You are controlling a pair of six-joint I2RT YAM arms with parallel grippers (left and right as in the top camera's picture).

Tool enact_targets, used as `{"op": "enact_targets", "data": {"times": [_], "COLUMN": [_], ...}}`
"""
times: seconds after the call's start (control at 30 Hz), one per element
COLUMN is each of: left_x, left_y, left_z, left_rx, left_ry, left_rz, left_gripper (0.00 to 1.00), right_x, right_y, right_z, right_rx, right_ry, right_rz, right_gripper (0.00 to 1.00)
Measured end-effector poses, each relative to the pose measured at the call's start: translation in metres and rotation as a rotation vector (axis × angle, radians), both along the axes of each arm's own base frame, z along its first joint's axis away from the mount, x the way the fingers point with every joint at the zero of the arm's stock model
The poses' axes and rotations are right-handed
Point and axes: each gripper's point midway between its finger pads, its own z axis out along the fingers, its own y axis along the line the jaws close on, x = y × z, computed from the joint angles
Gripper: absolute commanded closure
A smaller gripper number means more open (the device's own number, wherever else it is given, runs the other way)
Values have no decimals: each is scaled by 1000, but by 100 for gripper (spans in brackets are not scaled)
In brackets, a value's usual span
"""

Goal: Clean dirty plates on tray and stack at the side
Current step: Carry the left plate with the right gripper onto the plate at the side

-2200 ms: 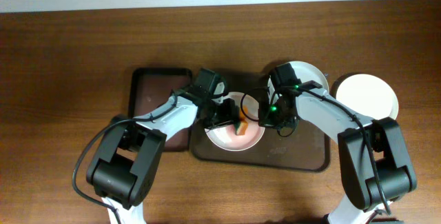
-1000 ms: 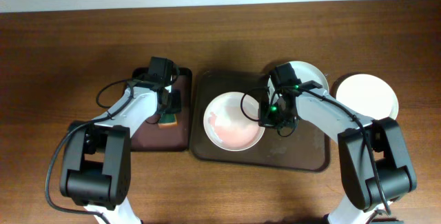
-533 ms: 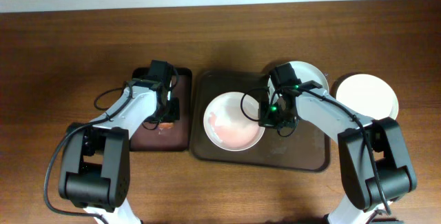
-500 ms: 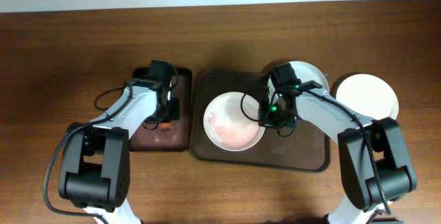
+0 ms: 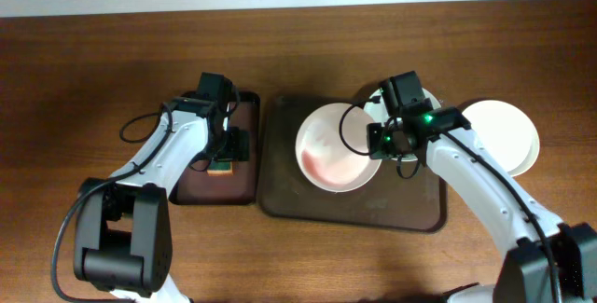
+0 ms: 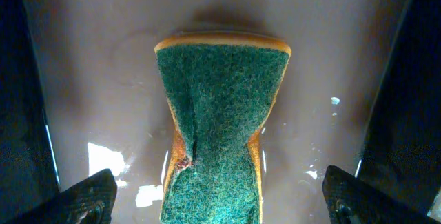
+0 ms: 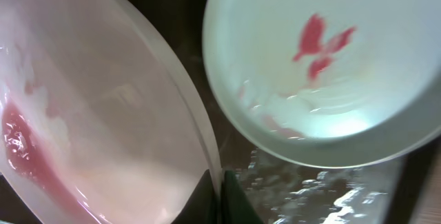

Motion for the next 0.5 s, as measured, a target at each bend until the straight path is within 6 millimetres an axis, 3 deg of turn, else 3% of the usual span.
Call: {"op": "enact_targets", "data": {"times": [0.1, 0.37, 0.5], "left_x": [1, 1, 1], "left_y": [0, 0, 0], "left_z": [0, 0, 0], "left_rx": [-1, -1, -1], "left_ry": [-3, -4, -4], "left_rz": [0, 0, 0], "left_gripper": [5, 4, 4], "right_x": [1, -12, -17], "right_y": [-1, 55, 60], "right_z": [21, 72, 99], "right_rx": [-150, -656, -808], "right_ry": [-104, -427, -550], "right_rz": [42, 297, 277], "right_gripper": [96, 96, 96]}}
